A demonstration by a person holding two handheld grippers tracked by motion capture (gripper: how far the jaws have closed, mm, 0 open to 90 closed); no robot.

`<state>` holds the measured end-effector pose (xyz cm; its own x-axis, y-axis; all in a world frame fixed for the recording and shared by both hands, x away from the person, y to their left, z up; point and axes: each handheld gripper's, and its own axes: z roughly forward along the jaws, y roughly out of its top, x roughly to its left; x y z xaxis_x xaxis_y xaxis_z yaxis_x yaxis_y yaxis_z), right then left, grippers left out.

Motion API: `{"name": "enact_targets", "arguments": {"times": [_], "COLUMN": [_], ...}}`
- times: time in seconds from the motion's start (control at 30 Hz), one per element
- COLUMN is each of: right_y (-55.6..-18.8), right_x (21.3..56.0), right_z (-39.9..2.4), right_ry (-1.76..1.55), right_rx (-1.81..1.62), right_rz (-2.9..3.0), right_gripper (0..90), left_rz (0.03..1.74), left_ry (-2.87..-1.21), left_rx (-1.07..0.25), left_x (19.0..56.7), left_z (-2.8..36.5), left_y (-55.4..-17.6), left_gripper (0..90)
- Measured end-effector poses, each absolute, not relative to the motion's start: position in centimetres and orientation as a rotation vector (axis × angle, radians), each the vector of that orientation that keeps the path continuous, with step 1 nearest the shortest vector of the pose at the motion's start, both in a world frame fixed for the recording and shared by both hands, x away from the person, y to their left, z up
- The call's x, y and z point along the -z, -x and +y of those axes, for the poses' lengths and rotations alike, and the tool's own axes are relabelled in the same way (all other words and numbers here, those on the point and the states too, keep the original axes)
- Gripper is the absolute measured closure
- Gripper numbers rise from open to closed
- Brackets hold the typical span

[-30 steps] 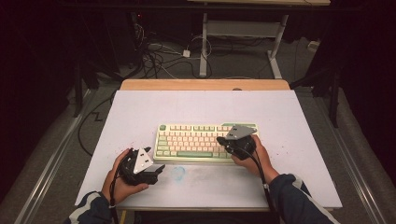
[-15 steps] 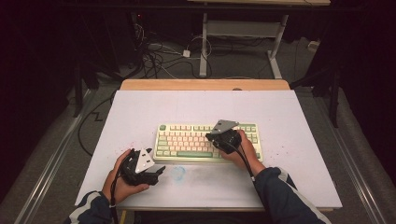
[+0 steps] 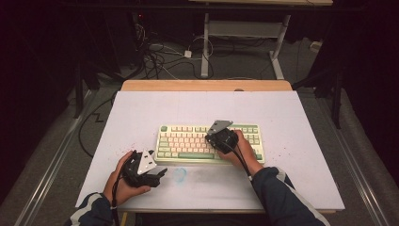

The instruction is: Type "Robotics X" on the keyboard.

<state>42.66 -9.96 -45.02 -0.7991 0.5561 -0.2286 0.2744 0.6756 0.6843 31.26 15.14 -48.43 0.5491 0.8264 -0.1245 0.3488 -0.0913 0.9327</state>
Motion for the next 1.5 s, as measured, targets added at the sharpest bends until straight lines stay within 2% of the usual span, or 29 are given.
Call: {"name": "enact_targets", "arguments": {"times": [0.37,0.53,0.83,1.0,1.5], "right_y": [-42.3,-41.9,-40.7,-39.6,-36.6], "right_x": [44.1,43.5,42.7,42.5,42.0], "right_z": [-11.1,-11.9,-12.9,-13.5,-17.6], "right_ry": [-0.685,-0.682,-0.632,-0.625,-0.668], "right_rx": [-1.015,-1.075,-1.143,-1.163,-1.186], "right_rz": [2.416,2.379,2.326,2.275,2.163], "right_gripper": [87.3,78.8,51.1,38.6,29.0], "left_rz": [1.002,1.012,1.018,1.014,1.024], "left_ry": [-1.688,-1.696,-1.699,-1.706,-1.688], "left_rx": [-0.538,-0.54,-0.545,-0.546,-0.567], "left_x": [48.6,48.8,48.7,48.8,48.5], "left_z": [15.1,15.1,15.3,15.3,15.4], "left_y": [-31.4,-31.6,-31.6,-31.6,-31.7], "left_gripper": [20.5,20.5,20.7,20.7,22.1]}}
